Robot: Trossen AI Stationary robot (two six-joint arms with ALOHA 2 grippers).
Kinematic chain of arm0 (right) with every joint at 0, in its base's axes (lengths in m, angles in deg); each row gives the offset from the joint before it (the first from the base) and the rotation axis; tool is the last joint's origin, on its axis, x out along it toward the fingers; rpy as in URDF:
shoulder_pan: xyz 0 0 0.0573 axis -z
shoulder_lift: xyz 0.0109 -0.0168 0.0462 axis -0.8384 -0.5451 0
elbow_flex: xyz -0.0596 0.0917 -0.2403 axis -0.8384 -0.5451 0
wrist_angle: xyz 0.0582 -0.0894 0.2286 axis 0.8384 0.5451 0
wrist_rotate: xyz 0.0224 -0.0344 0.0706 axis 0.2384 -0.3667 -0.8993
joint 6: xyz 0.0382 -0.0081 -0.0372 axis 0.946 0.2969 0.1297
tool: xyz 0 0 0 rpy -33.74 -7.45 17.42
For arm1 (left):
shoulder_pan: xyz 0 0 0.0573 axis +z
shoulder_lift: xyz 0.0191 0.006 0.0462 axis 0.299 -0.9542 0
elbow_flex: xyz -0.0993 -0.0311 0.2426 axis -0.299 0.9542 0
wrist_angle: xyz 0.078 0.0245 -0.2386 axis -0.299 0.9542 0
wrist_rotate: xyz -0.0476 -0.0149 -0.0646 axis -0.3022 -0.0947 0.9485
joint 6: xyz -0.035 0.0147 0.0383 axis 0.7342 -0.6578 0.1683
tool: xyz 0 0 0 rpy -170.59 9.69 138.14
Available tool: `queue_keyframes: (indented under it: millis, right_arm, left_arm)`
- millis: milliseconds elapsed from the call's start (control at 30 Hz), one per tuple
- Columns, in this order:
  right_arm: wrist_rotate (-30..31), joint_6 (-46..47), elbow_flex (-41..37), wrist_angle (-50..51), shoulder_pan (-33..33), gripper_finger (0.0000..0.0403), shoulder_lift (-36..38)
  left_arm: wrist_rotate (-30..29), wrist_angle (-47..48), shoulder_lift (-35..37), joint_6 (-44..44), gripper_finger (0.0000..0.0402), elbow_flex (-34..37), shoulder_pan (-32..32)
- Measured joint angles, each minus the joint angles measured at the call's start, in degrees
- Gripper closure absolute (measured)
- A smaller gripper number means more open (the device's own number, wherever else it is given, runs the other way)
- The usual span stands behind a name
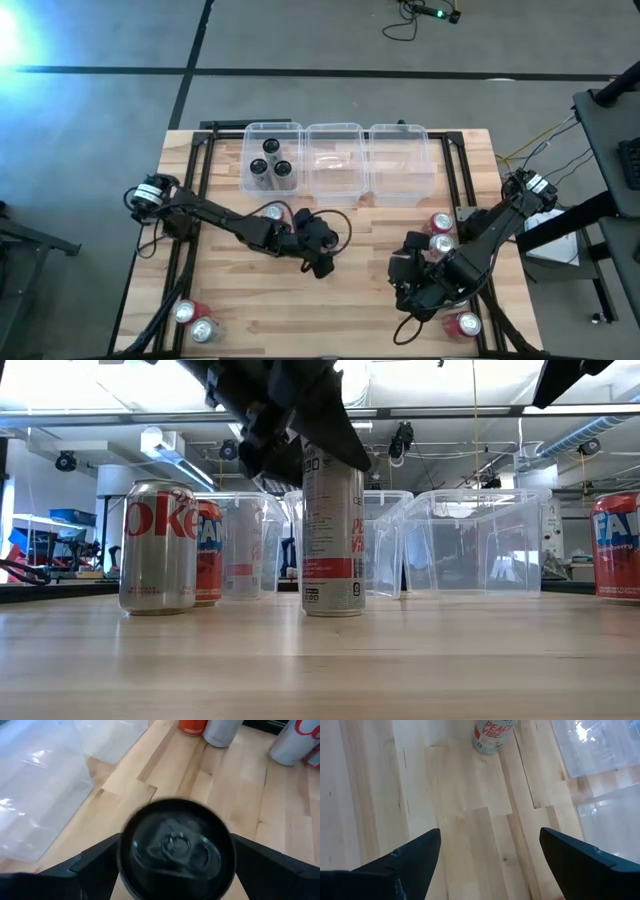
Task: Sort soda cans
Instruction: Put the pink-white soda can into the left transparent bin
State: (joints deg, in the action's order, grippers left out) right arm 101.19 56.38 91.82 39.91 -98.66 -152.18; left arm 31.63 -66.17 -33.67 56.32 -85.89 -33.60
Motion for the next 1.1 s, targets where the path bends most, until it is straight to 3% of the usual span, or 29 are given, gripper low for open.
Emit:
queue_keyframes:
  millis: [267, 533, 767, 1100]
  right_arm:
    - [-0.13, 0.02, -0.28, -0.53, -0.33, 0.0060, 0.00]
    - [-0.66, 0.97, -1.93, -1.29, -1.09, 0.0071, 0.00]
    - [-1.64, 1.51, -2.31, -1.46, -1.60, 0.0065, 0.00]
    - [-1.66, 1.53, -2.31, -1.46, -1.94, 0.0072, 0.00]
  left_arm:
    - [7.96, 18.95, -2.30, -0.26, 0.0070, -11.06, 3.98]
    - [13.78, 30.56, -7.16, -3.04, 0.0070, -20.88, 7.20]
    - [15.34, 41.72, -14.11, -4.32, 0.0073, -29.47, 8.17]
    - [16.98, 46.80, -17.42, -4.88, 0.0144, -36.48, 8.17]
